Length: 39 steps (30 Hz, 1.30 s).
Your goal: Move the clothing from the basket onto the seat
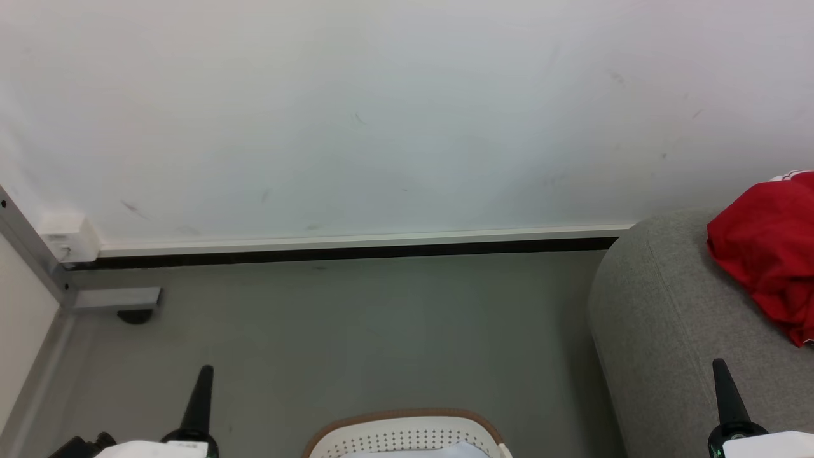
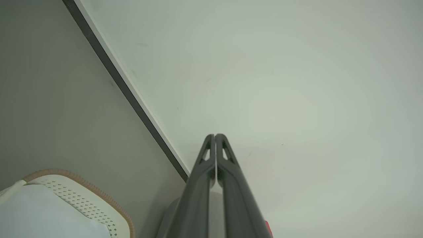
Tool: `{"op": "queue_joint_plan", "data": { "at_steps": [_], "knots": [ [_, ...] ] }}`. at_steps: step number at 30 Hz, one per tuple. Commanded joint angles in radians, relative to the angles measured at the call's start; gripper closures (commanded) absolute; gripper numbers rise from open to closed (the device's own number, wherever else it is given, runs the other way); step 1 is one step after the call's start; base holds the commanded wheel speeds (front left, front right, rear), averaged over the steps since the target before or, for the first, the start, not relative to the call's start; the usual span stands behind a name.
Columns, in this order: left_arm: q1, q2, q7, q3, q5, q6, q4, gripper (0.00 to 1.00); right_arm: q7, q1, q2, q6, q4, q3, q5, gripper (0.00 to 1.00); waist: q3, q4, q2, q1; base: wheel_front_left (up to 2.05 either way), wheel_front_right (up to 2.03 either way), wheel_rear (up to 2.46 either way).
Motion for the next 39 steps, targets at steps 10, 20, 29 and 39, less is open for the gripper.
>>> {"op": "queue_joint_plan", "data": {
  "at_steps": [10,20,29,39],
  "knots": [
    [-0.032,0.003,0.029,0.015,-0.106,0.004,-0.017,1.00,0.027,-0.029,-0.012,-0.001,-0.018,-0.011,0.117,1.00,0.007,0.005,0.0000,0.0000,0.00,0.00,0.00],
    [-0.043,0.002,0.051,0.025,-0.187,0.008,-0.023,1.00,0.047,-0.035,-0.013,-0.002,-0.025,-0.016,0.209,1.00,0.014,0.009,0.0000,0.0000,0.00,0.00,0.00],
    [-0.053,0.001,0.068,0.034,-0.253,0.011,-0.027,1.00,0.064,-0.044,-0.014,-0.002,-0.030,-0.020,0.282,1.00,0.020,0.013,0.0000,0.0000,0.00,0.00,0.00],
    [-0.061,0.001,0.087,0.041,-0.322,0.013,-0.032,1.00,0.081,-0.047,-0.017,-0.002,-0.035,-0.024,0.357,1.00,0.026,0.017,0.0000,0.0000,0.00,0.00,0.00]
  ]
}}
